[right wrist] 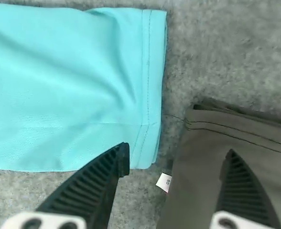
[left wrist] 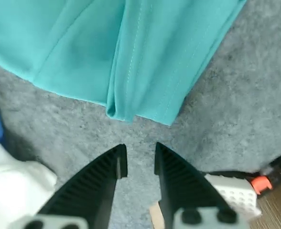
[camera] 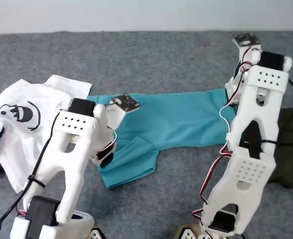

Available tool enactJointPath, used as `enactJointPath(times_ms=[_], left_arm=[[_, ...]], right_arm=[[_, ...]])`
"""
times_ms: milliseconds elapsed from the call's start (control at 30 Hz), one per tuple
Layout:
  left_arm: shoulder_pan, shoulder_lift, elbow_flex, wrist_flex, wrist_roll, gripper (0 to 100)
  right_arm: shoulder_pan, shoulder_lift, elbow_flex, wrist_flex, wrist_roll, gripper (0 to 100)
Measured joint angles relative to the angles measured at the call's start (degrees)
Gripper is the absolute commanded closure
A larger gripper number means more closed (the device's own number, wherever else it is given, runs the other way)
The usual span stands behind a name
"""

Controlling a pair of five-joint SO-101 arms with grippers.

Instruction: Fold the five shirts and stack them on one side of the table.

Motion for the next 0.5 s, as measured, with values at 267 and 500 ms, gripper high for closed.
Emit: enactJointPath(times_ms=[267,500], left_arm=[[0.0,0.0,8.0,-7.1,-2.9,90],[-0.1,-0.1,10.9,-14.1,-2.9,90]], right_arm=[[0.0,-2.2,0.0,0.0,0.0,69.1],[0.0,-2.2,0.0,0.0,0.0,69.1]])
